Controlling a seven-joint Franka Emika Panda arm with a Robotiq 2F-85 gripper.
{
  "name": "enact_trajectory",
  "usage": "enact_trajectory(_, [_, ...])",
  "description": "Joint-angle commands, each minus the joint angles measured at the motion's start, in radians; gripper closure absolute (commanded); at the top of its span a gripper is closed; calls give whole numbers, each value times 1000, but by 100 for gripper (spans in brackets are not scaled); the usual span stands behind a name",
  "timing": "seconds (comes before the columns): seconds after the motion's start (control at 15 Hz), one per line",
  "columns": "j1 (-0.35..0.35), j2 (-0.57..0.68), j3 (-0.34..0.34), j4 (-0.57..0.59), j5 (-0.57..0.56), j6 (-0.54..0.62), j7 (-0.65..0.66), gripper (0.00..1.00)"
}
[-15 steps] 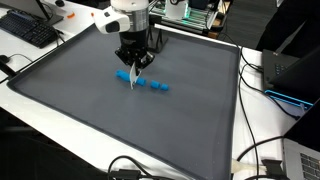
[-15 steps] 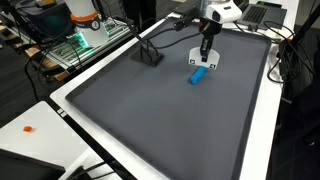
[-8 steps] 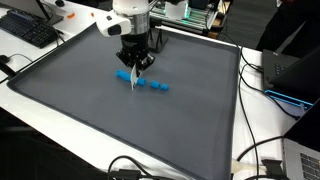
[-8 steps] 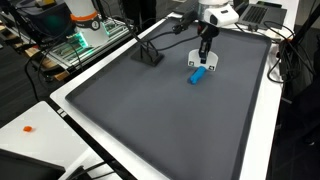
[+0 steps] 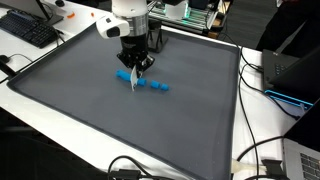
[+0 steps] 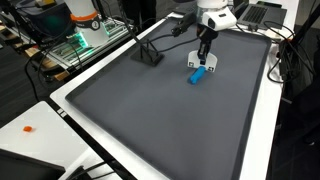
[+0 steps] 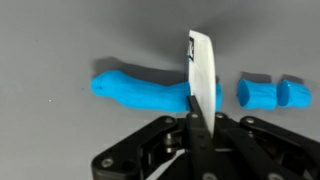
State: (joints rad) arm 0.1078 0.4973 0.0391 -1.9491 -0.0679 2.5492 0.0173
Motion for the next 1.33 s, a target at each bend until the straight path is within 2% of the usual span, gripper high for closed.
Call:
enact_trajectory(0.0, [-25, 28, 39, -13, 61, -1, -20, 99])
enact_trajectory(0.47, [-29, 19, 46, -7, 86, -25, -18, 99])
enact_trajectory(1.27, [2, -21, 16, 18, 21, -117, 0, 99])
